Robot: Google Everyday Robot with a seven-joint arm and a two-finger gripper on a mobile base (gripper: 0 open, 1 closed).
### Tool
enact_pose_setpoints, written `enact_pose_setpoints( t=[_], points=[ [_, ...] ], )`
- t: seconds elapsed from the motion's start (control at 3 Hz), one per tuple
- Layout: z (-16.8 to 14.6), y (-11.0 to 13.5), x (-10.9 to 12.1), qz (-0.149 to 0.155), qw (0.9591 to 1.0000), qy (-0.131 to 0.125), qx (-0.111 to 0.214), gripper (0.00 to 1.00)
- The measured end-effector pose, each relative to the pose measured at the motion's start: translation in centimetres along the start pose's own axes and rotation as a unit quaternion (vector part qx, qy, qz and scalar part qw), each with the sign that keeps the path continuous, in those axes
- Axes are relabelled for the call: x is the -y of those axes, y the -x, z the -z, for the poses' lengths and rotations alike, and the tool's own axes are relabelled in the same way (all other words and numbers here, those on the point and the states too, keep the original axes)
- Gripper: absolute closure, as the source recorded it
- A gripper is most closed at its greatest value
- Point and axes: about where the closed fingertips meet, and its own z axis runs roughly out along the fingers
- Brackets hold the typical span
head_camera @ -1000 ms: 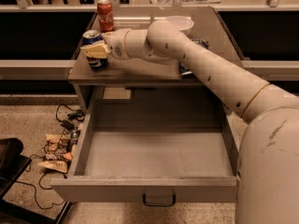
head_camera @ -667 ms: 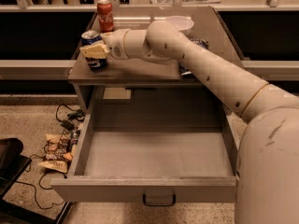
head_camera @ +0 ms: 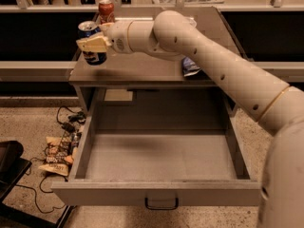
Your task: Place pepsi can into top drawer
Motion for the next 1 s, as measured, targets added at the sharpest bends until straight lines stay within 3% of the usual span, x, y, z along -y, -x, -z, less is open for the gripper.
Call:
enact_pose_setpoints(
  t=[0.33,0.67,1.0],
  points=[
    [3.6,3.4,-4.5,0.02,0.9996,0.002,0.019,1.0],
    [6.3,3.1,-7.2,0.027,0.9995,0.001,0.019,1.0],
    [10.0,0.4,-9.8,0.035,0.9993,0.0,0.01,1.0]
  ],
)
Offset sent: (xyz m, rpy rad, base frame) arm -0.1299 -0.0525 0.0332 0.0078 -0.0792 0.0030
